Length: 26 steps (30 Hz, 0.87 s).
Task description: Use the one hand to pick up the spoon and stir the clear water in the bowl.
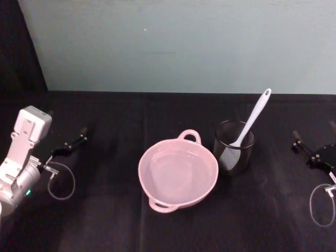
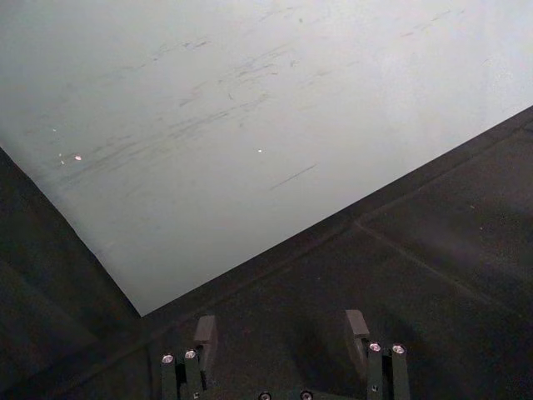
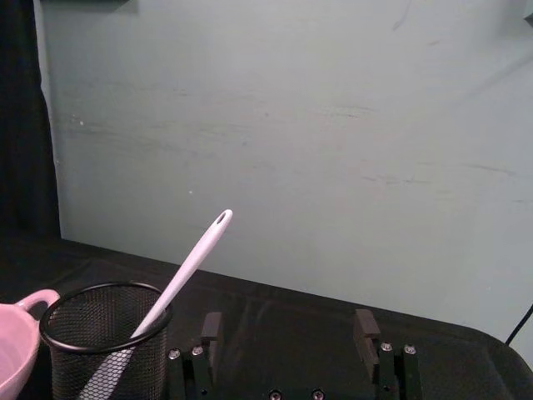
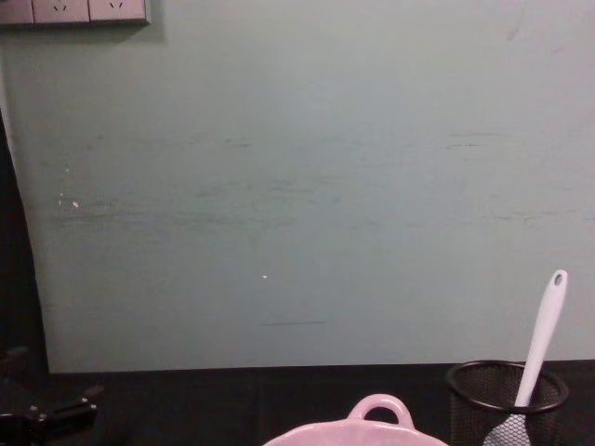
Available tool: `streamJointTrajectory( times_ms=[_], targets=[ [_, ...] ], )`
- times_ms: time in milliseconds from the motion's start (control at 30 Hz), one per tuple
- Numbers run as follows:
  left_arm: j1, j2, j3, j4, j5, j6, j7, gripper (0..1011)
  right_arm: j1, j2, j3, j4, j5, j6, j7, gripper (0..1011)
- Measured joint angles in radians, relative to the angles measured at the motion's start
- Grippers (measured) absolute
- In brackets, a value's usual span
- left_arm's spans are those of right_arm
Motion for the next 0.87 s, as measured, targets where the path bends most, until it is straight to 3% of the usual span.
streamJointTrajectory(
  times_ms=[867],
  targets=[
    [0.000,0.000,0.000,0.000,0.000,0.000,0.000,1005,0.000,0.002,-0.002,-0.002,-0.001,0.002,0.000,1002]
  ],
)
